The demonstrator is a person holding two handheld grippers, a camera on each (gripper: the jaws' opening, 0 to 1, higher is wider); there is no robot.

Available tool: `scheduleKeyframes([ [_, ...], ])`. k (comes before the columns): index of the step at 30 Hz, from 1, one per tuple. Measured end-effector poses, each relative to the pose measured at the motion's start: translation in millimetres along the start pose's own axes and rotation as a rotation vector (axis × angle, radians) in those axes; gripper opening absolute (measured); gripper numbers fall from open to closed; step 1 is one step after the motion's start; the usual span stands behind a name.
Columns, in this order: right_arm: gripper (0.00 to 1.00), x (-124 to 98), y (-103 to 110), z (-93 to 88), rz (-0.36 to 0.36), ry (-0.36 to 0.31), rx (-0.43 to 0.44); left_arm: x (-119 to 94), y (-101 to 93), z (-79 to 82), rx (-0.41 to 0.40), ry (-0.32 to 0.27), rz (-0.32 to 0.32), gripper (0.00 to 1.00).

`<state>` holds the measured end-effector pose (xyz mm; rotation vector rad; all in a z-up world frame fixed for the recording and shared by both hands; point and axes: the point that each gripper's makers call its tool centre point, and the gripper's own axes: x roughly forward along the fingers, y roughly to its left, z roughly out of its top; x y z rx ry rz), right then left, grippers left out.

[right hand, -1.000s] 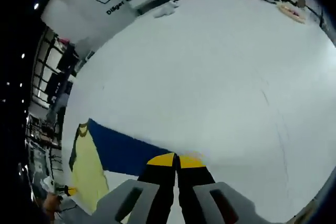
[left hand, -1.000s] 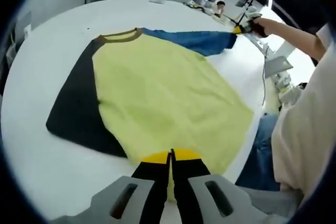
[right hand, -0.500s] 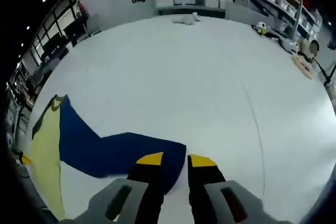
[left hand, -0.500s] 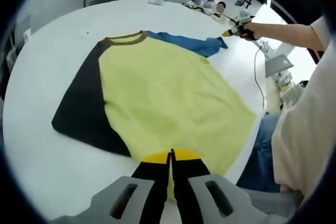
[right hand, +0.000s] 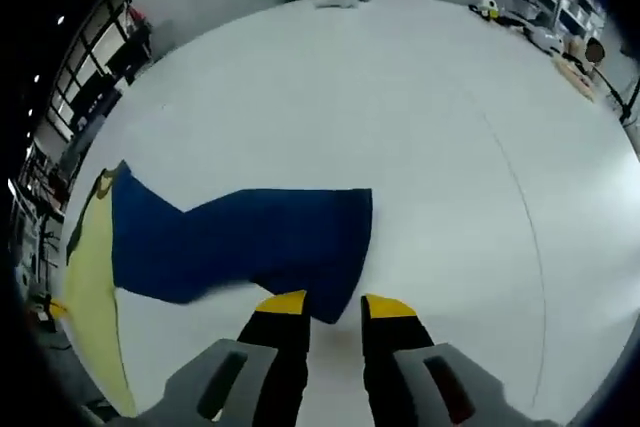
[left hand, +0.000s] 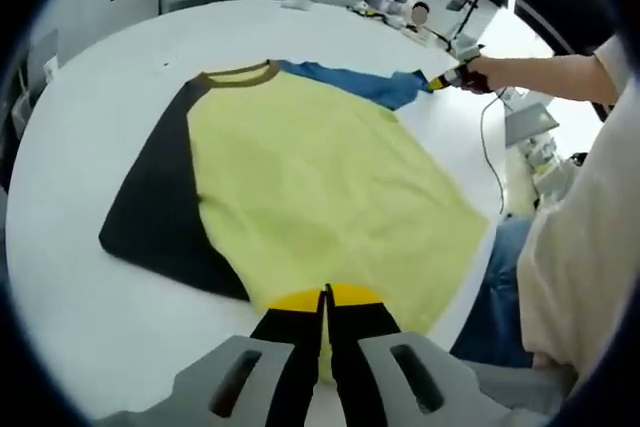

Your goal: Fold the garment on the visible template until the final outline fits inside the template.

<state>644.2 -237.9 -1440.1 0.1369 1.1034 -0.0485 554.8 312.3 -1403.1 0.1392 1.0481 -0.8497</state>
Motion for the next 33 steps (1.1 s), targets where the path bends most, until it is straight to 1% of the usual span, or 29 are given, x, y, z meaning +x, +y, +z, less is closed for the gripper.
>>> scheduleKeyframes([
  [2,0.06,-1,-1,-1.0,-0.021,0.009,-0.029,-1,1.1,-0.4,0.001,0.002,0.002,0.02],
  [3,0.00,-1,2,-2.3,-0.012,0.016,-0.050,-1,1.3,-0.2,0.001,0.001,0.003,0.02],
  [4,0.00,-1,5,-4.8,0.005,0.024,-0.074,-1,1.2,0.3,0.001,0.000,0.003,0.02],
  [5,0.00,-2,3,-4.4,-0.008,0.015,-0.061,0,0.9,1.1,0.002,-0.001,0.002,0.02],
  [6,0.00,-3,3,-5.2,-0.010,0.015,-0.069,0,0.8,1.5,0.003,-0.002,0.002,0.02],
  [8,0.00,-7,3,-10.0,-0.005,0.031,-0.076,1,0.1,2.8,0.007,-0.004,0.000,0.02],
  [11,0.00,-17,-2,-15.3,0.001,0.048,-0.087,1,-0.7,3.9,0.009,-0.006,-0.003,0.02],
  [12,0.00,-24,-4,-22.5,0.003,0.081,-0.071,1,-0.6,3.6,0.012,-0.005,-0.004,0.02],
  [13,0.00,-27,-5,-24.2,0.004,0.078,-0.063,1,-0.6,3.6,0.012,-0.006,-0.004,0.02],
  [15,0.00,-35,-1,-38.8,0.034,0.124,-0.034,2,-0.8,3.9,0.010,-0.009,-0.006,0.02],
  [17,0.00,-36,-2,-44.5,0.030,0.109,-0.054,2,-1.4,3.9,0.014,-0.008,-0.009,0.02],
  [20,0.00,-36,4,-68.2,0.045,0.185,-0.002,3,-2.2,5.2,0.018,-0.013,-0.010,0.02],
  [22,0.00,-32,6,-71.5,0.043,0.164,-0.006,3,-1.9,6.5,0.017,-0.018,-0.009,0.02],
  [24,0.00,-33,9,-75.2,0.043,0.168,0.006,3,-0.8,6.2,0.018,-0.017,-0.006,0.02],
  [25,0.00,-32,7,-71.9,0.036,0.146,0.011,2,1.5,5.0,0.018,-0.015,0.000,0.02],
  [27,0.00,-32,4,-70.3,0.016,0.136,0.017,1,7.2,3.0,0.013,-0.014,0.015,0.02],
  [28,0.00,-32,3,-68.7,0.006,0.125,0.019,0,14.7,1.3,0.000,-0.014,0.040,0.02],
  [30,0.00,-33,2,-68.8,-0.009,0.124,0.005,-3,28.6,0.1,-0.028,-0.021,0.088,0.04],
  [32,0.03,-35,-1,-65.6,-0.047,0.104,-0.015,-6,43.2,-0.3,-0.055,-0.030,0.142,0.09],
  [33,0.03,-37,-2,-64.6,-0.057,0.101,-0.026,-7,47.6,-0.6,-0.062,-0.032,0.153,0.11],
])
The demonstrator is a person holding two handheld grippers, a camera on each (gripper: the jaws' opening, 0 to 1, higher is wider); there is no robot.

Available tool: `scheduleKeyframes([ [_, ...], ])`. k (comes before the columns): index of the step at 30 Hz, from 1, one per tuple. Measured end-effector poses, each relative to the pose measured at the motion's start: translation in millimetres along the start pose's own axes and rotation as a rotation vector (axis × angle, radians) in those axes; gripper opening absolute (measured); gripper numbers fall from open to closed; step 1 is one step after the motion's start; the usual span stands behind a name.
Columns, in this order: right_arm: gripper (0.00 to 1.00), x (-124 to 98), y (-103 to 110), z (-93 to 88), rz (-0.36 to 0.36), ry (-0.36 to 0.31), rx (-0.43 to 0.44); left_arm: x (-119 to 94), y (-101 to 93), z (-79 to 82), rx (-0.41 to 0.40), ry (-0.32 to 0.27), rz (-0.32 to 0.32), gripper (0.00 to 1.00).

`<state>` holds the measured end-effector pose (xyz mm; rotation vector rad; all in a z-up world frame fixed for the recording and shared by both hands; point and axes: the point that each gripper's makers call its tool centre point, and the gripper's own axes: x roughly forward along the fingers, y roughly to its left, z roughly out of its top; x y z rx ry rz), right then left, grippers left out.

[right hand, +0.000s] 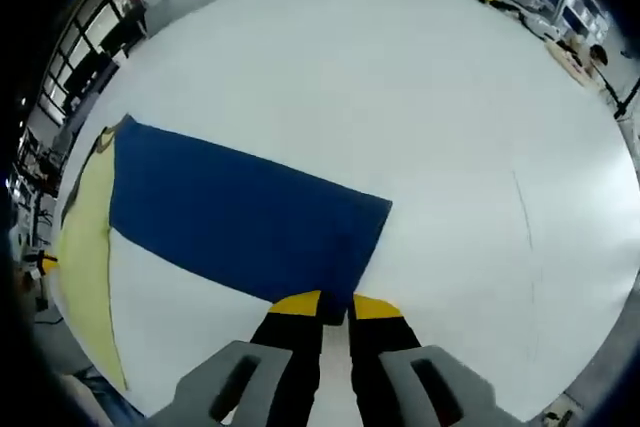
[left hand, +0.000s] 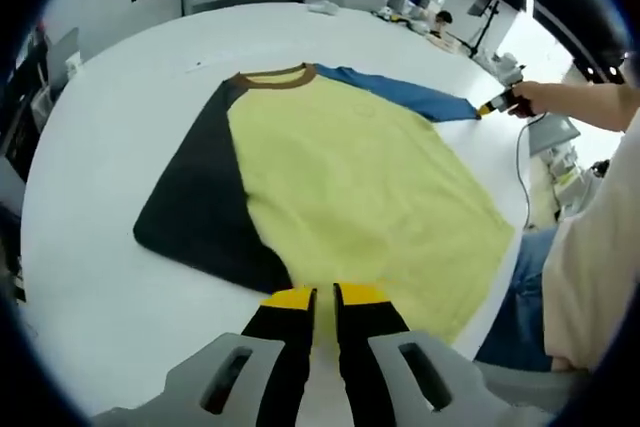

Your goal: Fold the garment on the visible template until the final outline fits inside the template.

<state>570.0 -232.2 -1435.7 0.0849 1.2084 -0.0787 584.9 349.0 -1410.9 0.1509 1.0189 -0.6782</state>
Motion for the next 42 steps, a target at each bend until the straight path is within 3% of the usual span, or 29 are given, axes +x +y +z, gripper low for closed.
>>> scheduleKeyframes([
  [5,0.07,-14,-6,17.9,-0.108,-0.101,-0.066,1,26.8,0.6,-0.037,-0.016,0.082,0.17],
  [9,0.07,-19,3,28.3,-0.111,-0.164,-0.097,4,40.1,-0.5,-0.070,-0.020,0.120,0.16],
  [11,0.06,-23,18,35.3,-0.088,-0.212,-0.133,7,41.8,-1.6,-0.081,-0.019,0.121,0.17],
  [14,0.07,-25,62,45.2,0.013,-0.302,-0.216,10,42.4,-2.0,-0.087,-0.019,0.128,0.17],
  [19,0.08,-25,125,43.6,0.150,-0.348,-0.341,17,43.4,-5.9,-0.136,-0.015,0.128,0.16],
  [22,0.08,-25,164,35.4,0.223,-0.358,-0.417,20,42.2,-7.3,-0.166,-0.018,0.117,0.16],
  [27,0.07,-35,245,16.4,0.395,-0.424,-0.637,26,43.7,-7.2,-0.198,-0.030,0.117,0.13],
  [31,0.06,-38,291,-4.5,0.490,-0.414,-0.757,25,45.3,-6.8,-0.218,-0.039,0.111,0.03],
  [32,0.05,-39,305,-12.0,0.504,-0.412,-0.822,25,45.1,-6.4,-0.232,-0.043,0.106,0.03],
  [36,0.03,-40,341,-36.2,0.599,-0.398,-0.925,14,46.1,-3.0,-0.238,-0.061,0.095,0.03],
  [39,0.03,-37,360,-62.7,0.652,-0.347,-1.042,3,50.2,2.8,-0.253,-0.088,0.090,0.03],
  [42,0.03,-34,370,-87.1,0.706,-0.302,-1.101,-13,54.3,11.3,-0.260,-0.121,0.081,0.03],
])
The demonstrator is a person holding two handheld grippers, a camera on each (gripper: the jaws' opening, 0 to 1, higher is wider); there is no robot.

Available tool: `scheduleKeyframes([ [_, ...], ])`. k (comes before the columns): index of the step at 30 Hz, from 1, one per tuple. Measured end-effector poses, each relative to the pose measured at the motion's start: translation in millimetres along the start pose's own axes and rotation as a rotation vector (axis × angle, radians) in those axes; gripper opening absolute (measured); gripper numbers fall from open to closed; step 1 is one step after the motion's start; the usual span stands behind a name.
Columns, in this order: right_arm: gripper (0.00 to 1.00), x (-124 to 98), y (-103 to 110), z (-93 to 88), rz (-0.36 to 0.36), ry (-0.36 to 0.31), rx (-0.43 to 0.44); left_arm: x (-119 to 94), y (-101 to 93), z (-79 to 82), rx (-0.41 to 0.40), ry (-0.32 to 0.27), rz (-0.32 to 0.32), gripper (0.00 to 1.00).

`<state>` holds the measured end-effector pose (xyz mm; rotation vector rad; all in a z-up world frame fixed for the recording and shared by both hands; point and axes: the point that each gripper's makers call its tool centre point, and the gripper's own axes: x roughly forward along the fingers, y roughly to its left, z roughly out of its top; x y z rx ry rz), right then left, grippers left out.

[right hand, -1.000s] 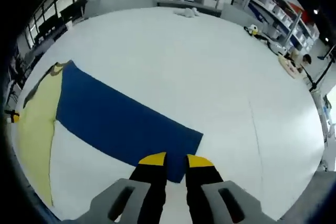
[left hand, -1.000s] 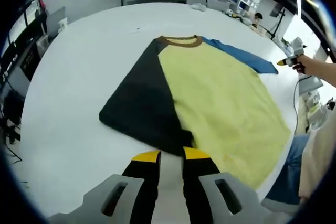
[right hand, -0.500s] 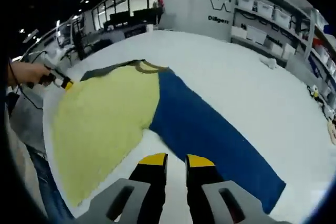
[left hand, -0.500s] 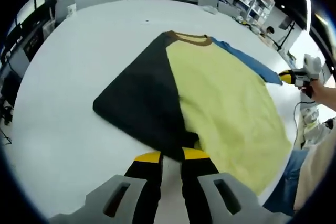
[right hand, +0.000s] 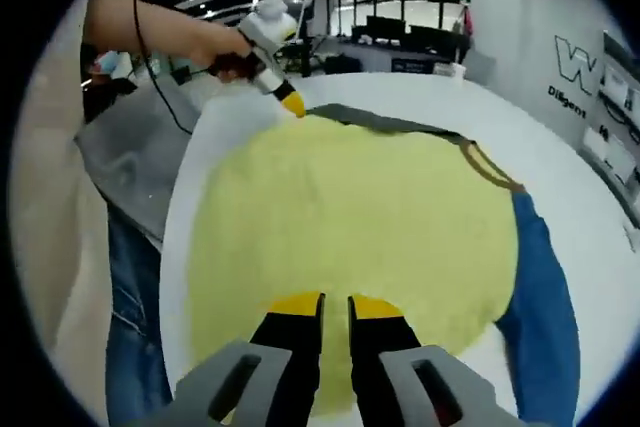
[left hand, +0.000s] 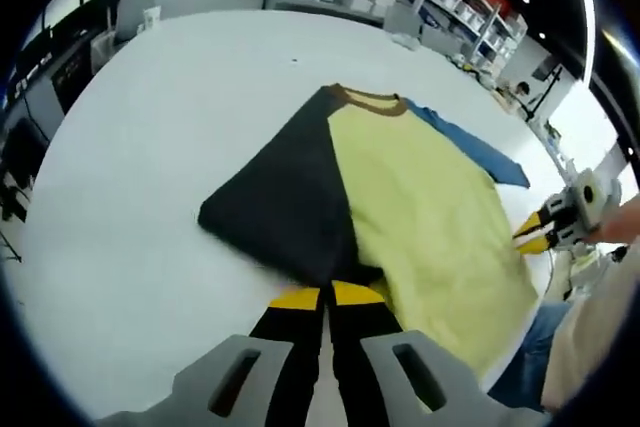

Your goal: Fold the garment on the visible template until the final outline fits inside the template.

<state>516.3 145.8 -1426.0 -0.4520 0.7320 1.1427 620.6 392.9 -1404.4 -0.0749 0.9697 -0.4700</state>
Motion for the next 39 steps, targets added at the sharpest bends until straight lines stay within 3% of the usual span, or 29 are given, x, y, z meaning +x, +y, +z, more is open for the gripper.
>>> scheduleKeyframes([
  [6,0.02,7,24,-10.6,0.065,0.034,-0.052,-21,3.4,18.0,-0.056,-0.053,-0.044,0.03],
  [10,0.02,6,29,-18.1,0.082,0.056,-0.073,-37,15.8,30.0,-0.122,-0.091,-0.060,0.03],
  [14,0.02,6,29,-21.3,0.085,0.066,-0.072,-47,25.8,51.0,-0.266,-0.176,-0.101,0.03],
  [17,0.02,6,29,-23.9,0.087,0.076,-0.082,-44,34.4,57.0,-0.289,-0.193,-0.097,0.03],
  [25,0.02,5,28,-25.8,0.084,0.077,-0.078,-30,75.3,83.5,-0.456,-0.332,-0.037,0.03],
  [30,0.02,4,28,-26.0,0.081,0.078,-0.074,-19,96.5,91.3,-0.476,-0.359,0.006,0.03],
  [34,0.02,4,28,-26.1,0.080,0.079,-0.074,-22,122.8,98.1,-0.470,-0.414,0.120,0.04],
  [36,0.01,5,28,-26.2,0.079,0.079,-0.075,-27,123.7,98.6,-0.445,-0.417,0.146,0.11],
  [39,0.01,5,27,-25.8,0.077,0.075,-0.071,-25,125.9,82.7,-0.381,-0.341,0.188,0.21],
])
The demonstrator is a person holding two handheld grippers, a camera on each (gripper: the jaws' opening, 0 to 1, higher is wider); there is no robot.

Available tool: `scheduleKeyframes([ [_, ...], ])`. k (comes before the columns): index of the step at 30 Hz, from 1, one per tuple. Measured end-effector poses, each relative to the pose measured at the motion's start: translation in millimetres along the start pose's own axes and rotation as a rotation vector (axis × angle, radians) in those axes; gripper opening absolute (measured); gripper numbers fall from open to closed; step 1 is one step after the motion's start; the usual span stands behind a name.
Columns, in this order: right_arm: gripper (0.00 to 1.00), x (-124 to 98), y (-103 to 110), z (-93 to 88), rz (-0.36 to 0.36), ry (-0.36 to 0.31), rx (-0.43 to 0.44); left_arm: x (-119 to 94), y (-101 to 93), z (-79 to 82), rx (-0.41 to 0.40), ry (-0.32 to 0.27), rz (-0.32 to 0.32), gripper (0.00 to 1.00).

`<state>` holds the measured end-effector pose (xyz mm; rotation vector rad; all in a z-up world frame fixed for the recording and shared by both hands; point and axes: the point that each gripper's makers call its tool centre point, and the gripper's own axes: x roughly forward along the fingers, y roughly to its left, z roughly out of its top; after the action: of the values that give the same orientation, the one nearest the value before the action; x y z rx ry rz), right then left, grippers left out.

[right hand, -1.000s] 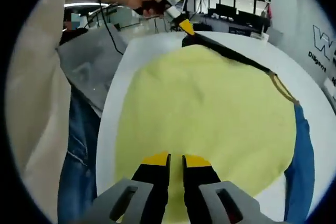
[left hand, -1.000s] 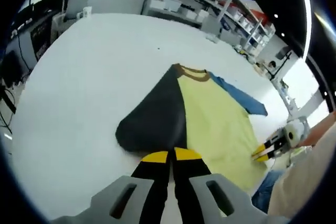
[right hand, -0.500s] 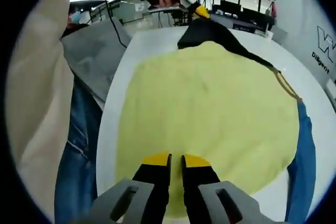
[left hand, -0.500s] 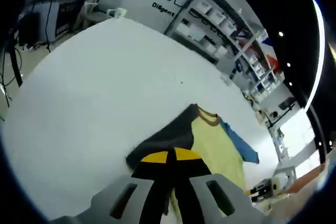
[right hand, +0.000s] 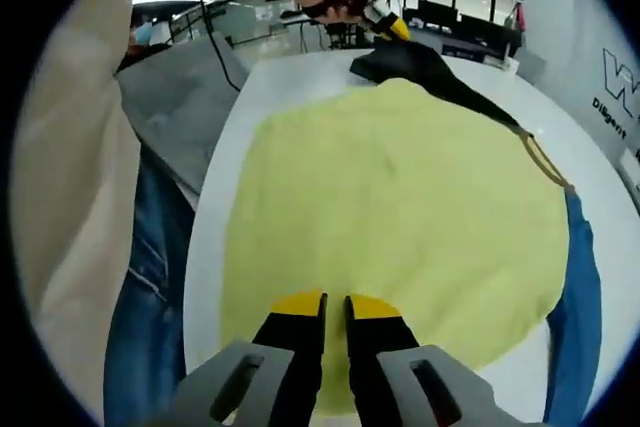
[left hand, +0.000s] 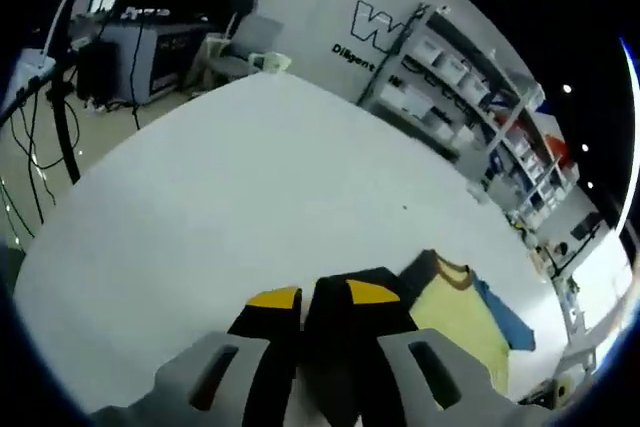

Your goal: Fold the garment on the visible template until the final outline fits inside the template.

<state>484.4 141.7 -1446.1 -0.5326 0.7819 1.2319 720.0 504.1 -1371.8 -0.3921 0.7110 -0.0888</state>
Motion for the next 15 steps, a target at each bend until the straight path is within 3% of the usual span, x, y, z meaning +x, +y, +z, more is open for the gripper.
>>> scheduleKeyframes([
  [7,0.01,0,1,-0.4,0.000,-0.001,0.005,-16,17.4,-27.6,0.075,0.039,0.076,0.29],
  [11,0.01,-1,2,-1.0,0.000,-0.003,0.008,-26,36.5,-49.9,0.058,0.082,0.118,0.33],
  [15,0.01,-1,2,-0.8,-0.001,-0.003,0.009,-34,38.2,-71.3,0.030,0.137,0.115,0.27],
])
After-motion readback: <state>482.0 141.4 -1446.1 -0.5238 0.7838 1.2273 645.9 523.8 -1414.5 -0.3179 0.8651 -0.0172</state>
